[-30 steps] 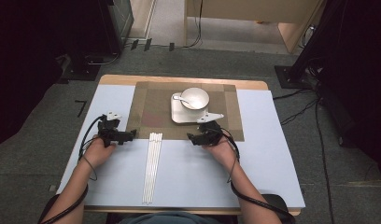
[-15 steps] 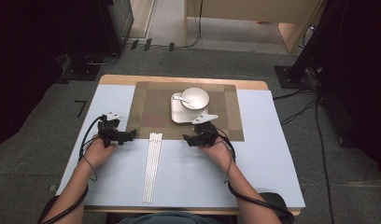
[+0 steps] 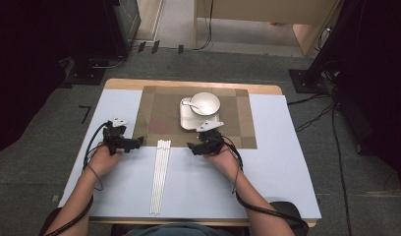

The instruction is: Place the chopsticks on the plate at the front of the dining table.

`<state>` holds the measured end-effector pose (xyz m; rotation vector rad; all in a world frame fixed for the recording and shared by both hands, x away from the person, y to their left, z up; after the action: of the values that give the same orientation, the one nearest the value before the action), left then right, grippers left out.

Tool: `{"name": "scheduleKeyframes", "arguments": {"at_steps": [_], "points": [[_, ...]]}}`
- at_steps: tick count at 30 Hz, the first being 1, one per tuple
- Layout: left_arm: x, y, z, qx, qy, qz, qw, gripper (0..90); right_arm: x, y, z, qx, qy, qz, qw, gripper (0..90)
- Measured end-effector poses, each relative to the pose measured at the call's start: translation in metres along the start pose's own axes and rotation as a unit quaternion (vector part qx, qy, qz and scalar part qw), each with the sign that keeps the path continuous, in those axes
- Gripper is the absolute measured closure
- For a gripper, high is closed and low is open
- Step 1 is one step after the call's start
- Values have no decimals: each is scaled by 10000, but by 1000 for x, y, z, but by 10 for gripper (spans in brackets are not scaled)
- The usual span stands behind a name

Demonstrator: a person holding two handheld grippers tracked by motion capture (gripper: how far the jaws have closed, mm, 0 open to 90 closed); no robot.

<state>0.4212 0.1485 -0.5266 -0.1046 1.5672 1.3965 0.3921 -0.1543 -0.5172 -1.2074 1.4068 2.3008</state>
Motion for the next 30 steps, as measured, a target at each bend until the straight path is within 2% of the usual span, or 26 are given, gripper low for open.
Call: {"name": "scheduleKeyframes", "arguments": {"at_steps": [4, 14, 22, 26, 30], "points": [[0, 0, 0, -3, 1, -1, 10000, 17, -2, -2, 2, -25, -46, -33, 10000, 293], [0, 0, 0, -5, -2, -3, 10000, 17, -3, -8, 15, -206, 149, -7, 9997, 349], [0, 0, 0, -2, 4, -4, 10000, 17, -4, -12, 22, -225, 90, 30, 9997, 362], [0, 0, 0, -3, 1, -5, 10000, 17, -6, -15, 25, -315, -182, 53, 9993, 387], [0, 0, 0, -2, 3, -2, 10000, 17, -8, -16, 28, -307, -93, 5, 9995, 387]]}}
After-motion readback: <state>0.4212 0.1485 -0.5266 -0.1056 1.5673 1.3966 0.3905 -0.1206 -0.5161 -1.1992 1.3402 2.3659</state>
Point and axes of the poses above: each handheld gripper's, and its own axes: y roughly backward along the jaws, x roughly out of its underside, z roughly to its left, the point moved 4 cm from there along -y, roughly forward along the jaws, and after that the axes turned 14 degrees about -y, right-handed, at the moved point
